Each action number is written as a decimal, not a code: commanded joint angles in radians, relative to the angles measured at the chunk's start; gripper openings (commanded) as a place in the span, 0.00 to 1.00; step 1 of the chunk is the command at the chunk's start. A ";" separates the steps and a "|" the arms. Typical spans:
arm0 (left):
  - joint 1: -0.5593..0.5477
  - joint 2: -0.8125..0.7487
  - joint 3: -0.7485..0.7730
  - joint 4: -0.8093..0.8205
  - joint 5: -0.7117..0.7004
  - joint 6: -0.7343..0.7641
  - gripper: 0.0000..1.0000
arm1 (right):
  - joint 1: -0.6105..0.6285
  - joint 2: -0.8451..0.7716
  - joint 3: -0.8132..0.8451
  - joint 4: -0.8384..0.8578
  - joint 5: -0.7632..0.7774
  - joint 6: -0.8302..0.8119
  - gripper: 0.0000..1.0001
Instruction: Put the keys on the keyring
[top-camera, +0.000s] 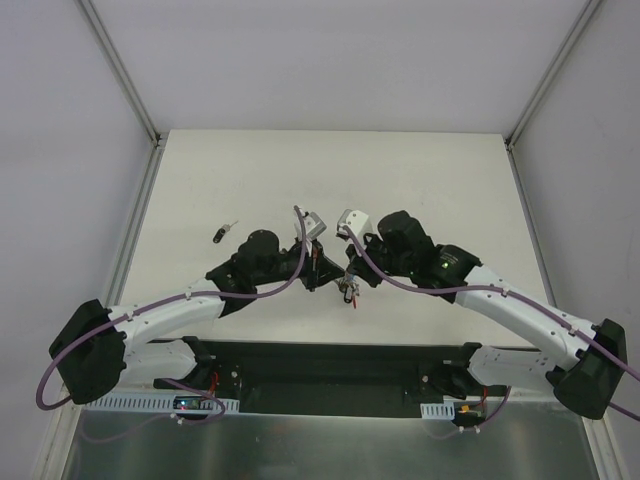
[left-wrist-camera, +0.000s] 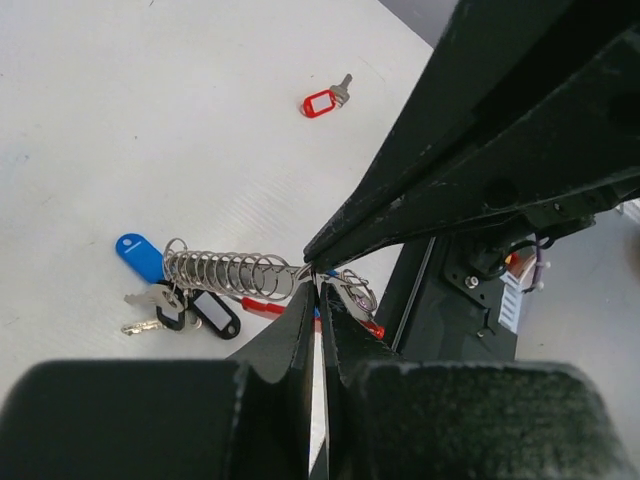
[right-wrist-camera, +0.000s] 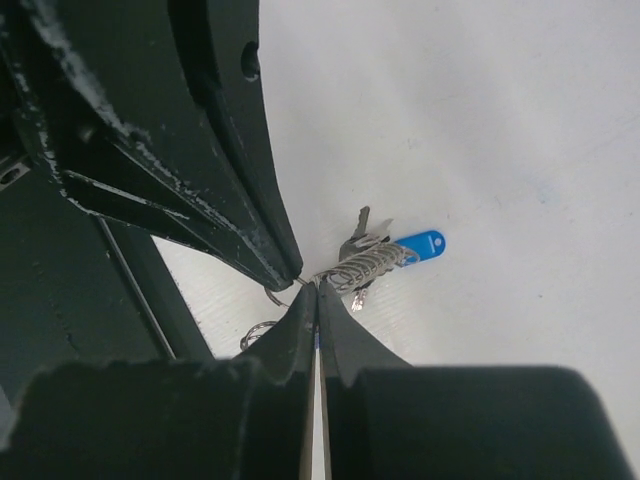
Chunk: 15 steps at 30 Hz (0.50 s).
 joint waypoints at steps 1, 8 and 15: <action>-0.091 -0.028 0.019 -0.004 0.063 0.138 0.00 | -0.032 0.015 0.072 0.049 0.006 0.043 0.01; -0.173 -0.047 0.022 -0.072 0.020 0.273 0.00 | -0.097 0.028 0.082 0.046 -0.070 0.108 0.01; -0.207 -0.065 0.008 -0.074 0.037 0.334 0.24 | -0.127 0.025 0.072 0.049 -0.113 0.105 0.01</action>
